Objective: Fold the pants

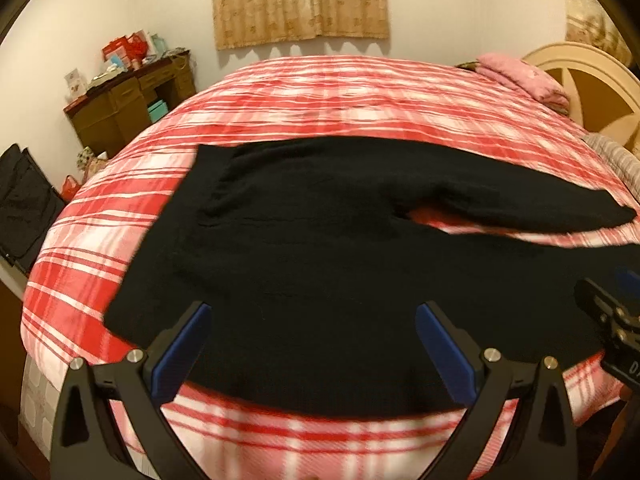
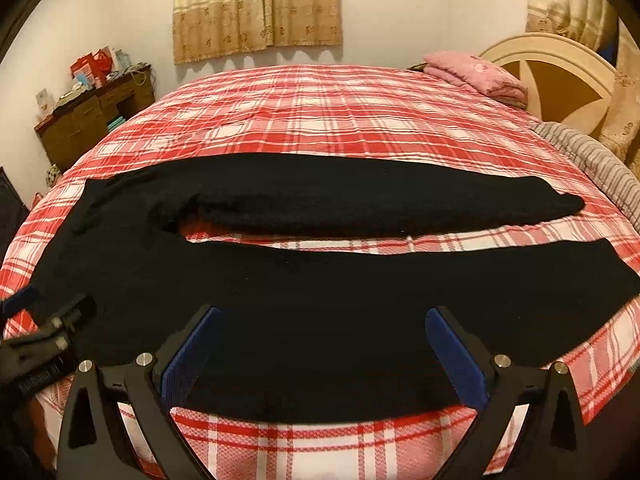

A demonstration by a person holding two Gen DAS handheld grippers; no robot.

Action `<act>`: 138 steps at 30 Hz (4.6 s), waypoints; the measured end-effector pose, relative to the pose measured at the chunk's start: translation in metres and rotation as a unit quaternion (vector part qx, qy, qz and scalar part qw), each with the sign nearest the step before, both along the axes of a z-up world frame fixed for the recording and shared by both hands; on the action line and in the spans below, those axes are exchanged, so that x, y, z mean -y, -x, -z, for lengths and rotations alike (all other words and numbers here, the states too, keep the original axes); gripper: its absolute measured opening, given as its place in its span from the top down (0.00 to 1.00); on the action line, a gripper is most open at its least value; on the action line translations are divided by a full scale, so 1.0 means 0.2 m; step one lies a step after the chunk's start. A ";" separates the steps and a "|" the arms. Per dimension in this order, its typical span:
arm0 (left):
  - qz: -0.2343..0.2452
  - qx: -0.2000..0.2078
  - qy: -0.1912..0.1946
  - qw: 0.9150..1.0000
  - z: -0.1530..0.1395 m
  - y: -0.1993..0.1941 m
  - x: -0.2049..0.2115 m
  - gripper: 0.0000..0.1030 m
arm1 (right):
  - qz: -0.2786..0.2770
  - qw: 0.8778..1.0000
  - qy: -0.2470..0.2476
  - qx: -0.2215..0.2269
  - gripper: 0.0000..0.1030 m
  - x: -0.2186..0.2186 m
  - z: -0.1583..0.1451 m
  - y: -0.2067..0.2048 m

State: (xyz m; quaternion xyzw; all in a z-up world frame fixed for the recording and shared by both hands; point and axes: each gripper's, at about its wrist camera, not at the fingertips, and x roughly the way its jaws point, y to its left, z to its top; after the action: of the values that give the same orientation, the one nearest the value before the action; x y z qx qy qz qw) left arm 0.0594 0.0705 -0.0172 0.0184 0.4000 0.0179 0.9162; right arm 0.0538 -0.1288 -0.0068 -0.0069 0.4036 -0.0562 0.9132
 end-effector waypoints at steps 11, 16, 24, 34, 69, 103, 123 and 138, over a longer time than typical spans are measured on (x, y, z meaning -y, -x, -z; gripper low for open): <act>0.000 0.029 -0.006 1.000 -0.19 -0.58 -0.46 0.00 | -0.057 0.998 -0.009 0.003 0.01 -0.07 -0.01 -0.22; -0.002 -0.031 0.024 0.999 -0.05 -0.90 -0.57 0.26 | -0.082 0.997 -0.010 0.000 0.01 -0.11 0.00 -0.26; -0.033 -0.124 0.081 0.988 0.17 -1.19 -0.70 0.56 | -0.121 0.993 -0.002 -0.013 0.01 -0.07 -0.01 -0.40; 0.007 -0.106 0.063 0.992 0.16 -1.17 -0.62 0.82 | -0.171 0.985 0.011 -0.037 0.16 0.12 0.01 -1.07; 0.025 0.118 0.089 0.989 -0.21 -0.01 -0.73 0.65 | -0.278 0.960 0.024 0.003 0.96 -0.03 -0.08 0.12; -0.025 0.085 0.154 0.984 -0.02 0.20 -0.65 0.22 | -0.291 0.946 -0.139 -0.024 0.44 -0.26 0.01 -0.29; -0.114 0.028 0.013 0.993 0.27 -0.17 -0.73 0.19 | -0.317 0.911 -0.238 -0.114 0.42 -0.53 0.26 -0.75; -0.111 0.034 -0.006 0.993 0.29 -0.16 -0.69 0.13 | -0.138 0.976 -0.169 -0.007 0.44 0.11 -0.07 -0.79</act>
State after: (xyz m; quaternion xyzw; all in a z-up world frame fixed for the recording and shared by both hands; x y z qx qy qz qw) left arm 0.0912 0.2079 -0.0755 -0.0213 0.3681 0.1229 0.9214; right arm 0.2114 -0.1504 0.0066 0.0916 0.4085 0.1392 0.8974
